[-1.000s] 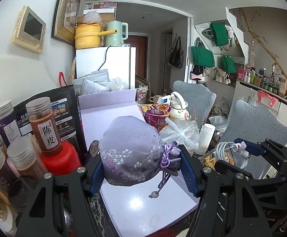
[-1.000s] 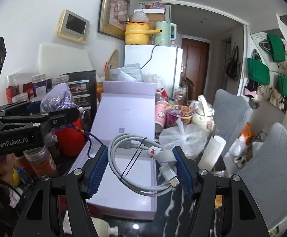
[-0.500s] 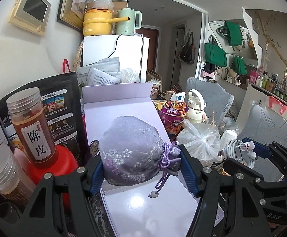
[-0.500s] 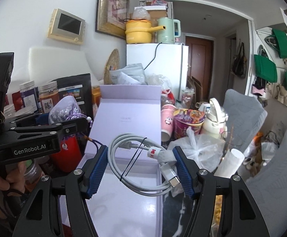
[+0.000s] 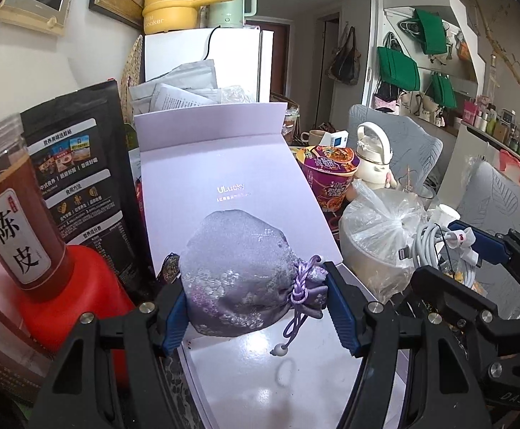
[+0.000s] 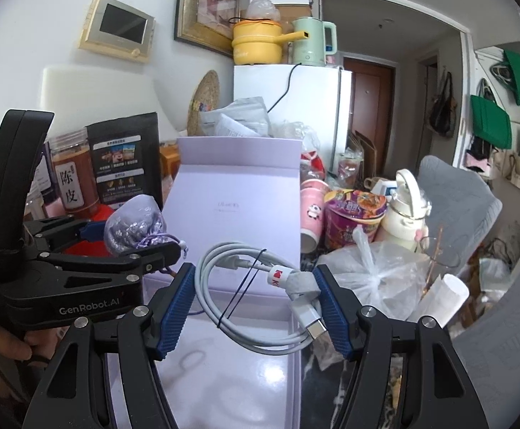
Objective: Organize soft objects
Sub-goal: 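Open the left gripper to drop the sachet in the box while the right gripper releases the cable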
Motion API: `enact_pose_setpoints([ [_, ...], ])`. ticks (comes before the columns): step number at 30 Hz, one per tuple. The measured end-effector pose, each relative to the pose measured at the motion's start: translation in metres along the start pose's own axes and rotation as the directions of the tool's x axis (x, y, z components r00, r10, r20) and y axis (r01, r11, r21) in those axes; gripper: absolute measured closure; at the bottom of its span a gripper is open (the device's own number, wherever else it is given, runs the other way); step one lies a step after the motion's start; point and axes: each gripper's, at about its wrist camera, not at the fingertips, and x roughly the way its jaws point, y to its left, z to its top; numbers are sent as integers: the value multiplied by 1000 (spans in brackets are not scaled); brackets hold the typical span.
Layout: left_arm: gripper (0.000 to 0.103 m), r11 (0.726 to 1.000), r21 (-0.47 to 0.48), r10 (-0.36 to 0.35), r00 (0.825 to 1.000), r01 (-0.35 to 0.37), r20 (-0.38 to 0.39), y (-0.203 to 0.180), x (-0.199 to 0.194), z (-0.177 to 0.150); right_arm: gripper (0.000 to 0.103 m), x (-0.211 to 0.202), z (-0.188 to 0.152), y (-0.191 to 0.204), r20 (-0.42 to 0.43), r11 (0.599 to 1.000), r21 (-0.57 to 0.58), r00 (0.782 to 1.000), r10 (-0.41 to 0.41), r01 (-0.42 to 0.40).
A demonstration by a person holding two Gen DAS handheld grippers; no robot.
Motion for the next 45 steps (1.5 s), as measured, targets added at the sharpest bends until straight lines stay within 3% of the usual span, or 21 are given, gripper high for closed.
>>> enact_pose_setpoints([
  [8, 34, 999, 28, 35, 999, -34, -36, -1, 15, -3, 33, 13, -5, -3, -42, 1000, -1, 999, -25, 25],
  [12, 33, 999, 30, 43, 997, -41, -61, 1, 21, -4, 25, 15, -6, -4, -52, 999, -5, 998, -43, 43],
  [28, 33, 996, 45, 84, 995, -81, -51, 2, 14, -1, 24, 7, 0, -4, -46, 998, 11, 997, -67, 67],
  [45, 33, 997, 49, 63, 997, -65, 43, -11, -52, 9, 24, -48, 12, 6, 7, 997, 14, 997, -79, 79],
])
